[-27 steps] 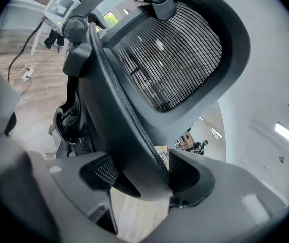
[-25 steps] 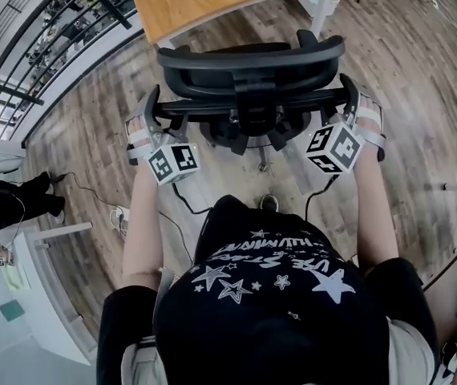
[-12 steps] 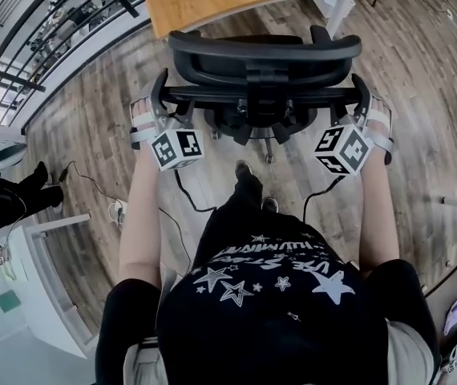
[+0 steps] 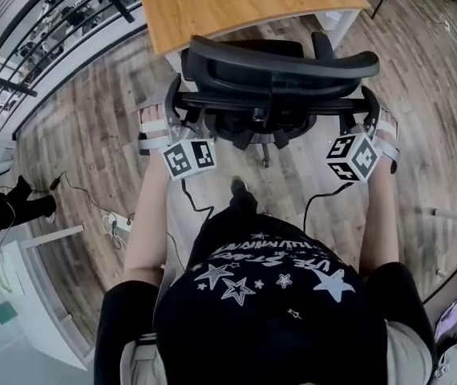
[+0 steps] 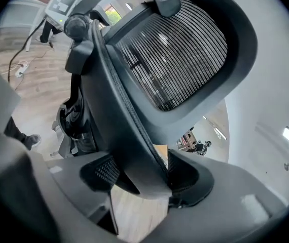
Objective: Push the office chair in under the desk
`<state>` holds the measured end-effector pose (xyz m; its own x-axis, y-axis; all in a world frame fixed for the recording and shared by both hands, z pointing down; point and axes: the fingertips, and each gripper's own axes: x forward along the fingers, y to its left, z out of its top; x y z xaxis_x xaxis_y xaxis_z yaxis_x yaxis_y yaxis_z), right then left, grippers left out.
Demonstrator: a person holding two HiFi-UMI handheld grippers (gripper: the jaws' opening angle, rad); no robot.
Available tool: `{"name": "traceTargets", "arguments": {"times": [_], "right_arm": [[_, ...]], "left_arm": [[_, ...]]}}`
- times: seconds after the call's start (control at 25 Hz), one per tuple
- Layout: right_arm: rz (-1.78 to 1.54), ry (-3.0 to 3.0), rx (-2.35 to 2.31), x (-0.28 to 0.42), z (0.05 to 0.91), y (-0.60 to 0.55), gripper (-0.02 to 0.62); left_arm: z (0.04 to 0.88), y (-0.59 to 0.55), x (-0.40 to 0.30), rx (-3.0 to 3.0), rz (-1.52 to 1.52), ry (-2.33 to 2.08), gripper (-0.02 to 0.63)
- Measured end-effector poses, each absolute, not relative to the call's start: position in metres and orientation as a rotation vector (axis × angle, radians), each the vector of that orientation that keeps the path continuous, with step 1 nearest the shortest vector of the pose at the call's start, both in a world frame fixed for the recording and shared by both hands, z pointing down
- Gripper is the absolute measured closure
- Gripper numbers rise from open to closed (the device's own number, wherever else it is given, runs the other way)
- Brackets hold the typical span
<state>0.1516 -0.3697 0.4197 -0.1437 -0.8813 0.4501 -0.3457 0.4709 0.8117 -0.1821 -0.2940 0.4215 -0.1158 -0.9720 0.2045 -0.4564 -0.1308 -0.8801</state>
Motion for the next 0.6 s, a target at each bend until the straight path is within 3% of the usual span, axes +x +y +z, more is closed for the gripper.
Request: {"name": "traceTargets", "arguments": {"times": [0.6], "right_arm": [[-0.648, -1.626, 1.099, 0.139, 0.423, -0.477, 0.314]], "left_arm": [[0.425, -0.386, -0.195, -1.591, -1.28, 1.541, 0.242]]}}
